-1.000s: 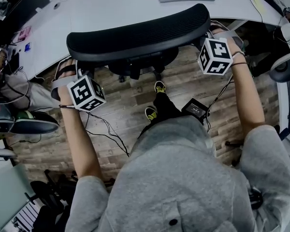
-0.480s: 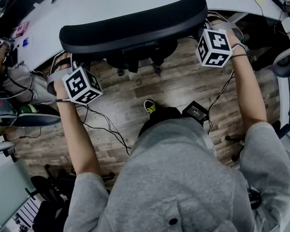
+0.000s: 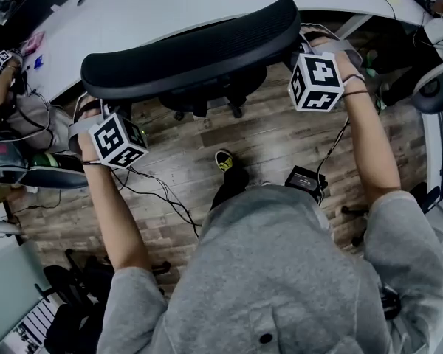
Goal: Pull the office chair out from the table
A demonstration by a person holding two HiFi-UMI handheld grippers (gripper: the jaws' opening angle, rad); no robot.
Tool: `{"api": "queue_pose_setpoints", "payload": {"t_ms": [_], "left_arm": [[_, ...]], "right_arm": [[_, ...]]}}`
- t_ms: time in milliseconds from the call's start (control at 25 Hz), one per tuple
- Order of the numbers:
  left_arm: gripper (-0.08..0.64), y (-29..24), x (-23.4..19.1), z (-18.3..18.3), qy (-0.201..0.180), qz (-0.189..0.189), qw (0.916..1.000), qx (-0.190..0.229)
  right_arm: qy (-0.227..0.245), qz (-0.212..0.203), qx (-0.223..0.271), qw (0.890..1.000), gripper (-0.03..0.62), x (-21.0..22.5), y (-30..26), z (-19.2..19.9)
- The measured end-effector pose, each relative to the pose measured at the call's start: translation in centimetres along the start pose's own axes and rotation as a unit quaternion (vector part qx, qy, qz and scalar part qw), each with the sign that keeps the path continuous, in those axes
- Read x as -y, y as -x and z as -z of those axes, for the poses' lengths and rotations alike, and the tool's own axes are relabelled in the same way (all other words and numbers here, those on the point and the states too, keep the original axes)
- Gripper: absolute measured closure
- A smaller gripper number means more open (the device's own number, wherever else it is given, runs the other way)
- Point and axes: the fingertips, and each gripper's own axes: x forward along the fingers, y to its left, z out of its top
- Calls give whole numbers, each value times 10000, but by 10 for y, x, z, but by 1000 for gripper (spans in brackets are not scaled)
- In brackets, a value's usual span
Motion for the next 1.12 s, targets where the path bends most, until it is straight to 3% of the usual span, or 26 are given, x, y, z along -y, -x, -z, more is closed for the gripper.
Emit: {"api": "queue_pose_setpoints", "payload": {"t_ms": [480, 1120], "left_arm": [[437, 36, 33, 2, 86, -2, 9999, -76], [437, 129, 119, -35, 138, -85, 9998, -134]], "right_arm": [[129, -78, 81, 9999, 483, -27, 27, -7], [184, -23, 157, 9997, 479, -111, 115, 9]]}}
